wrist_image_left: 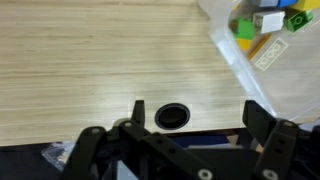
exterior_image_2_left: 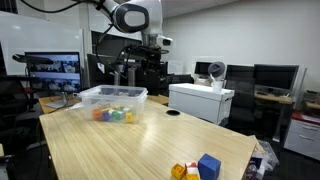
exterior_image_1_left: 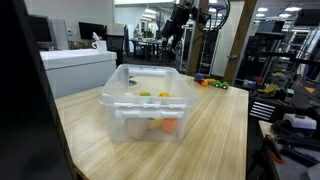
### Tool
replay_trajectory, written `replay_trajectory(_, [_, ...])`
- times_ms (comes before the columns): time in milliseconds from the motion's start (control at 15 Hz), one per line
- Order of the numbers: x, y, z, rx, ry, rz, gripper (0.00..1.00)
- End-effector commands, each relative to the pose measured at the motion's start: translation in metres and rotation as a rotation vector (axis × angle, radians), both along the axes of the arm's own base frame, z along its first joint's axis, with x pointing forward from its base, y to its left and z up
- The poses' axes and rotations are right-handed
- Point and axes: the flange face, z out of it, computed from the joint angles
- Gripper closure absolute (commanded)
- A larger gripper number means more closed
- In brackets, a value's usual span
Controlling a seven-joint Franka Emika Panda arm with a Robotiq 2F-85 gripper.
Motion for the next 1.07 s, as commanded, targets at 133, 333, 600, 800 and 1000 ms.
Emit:
replay_trajectory(133, [-0.006,-0.067,-0.006,-0.066,0.031,-0.253,0.00])
replay_trajectory(333, [-0.027,-0.099,-0.006,-0.108,0.049,-0.363,0.00])
replay_trajectory(600, [-0.049,-0.148,-0.013,-0.175,0.023,-0.509,0.00])
replay_trajectory(800, [-0.058,-0.179,-0.022,-0.207,0.015,-0.607,0.00])
replay_trajectory(1000, [-0.057,-0.173,-0.021,-0.184,0.025,-0.566,0.00])
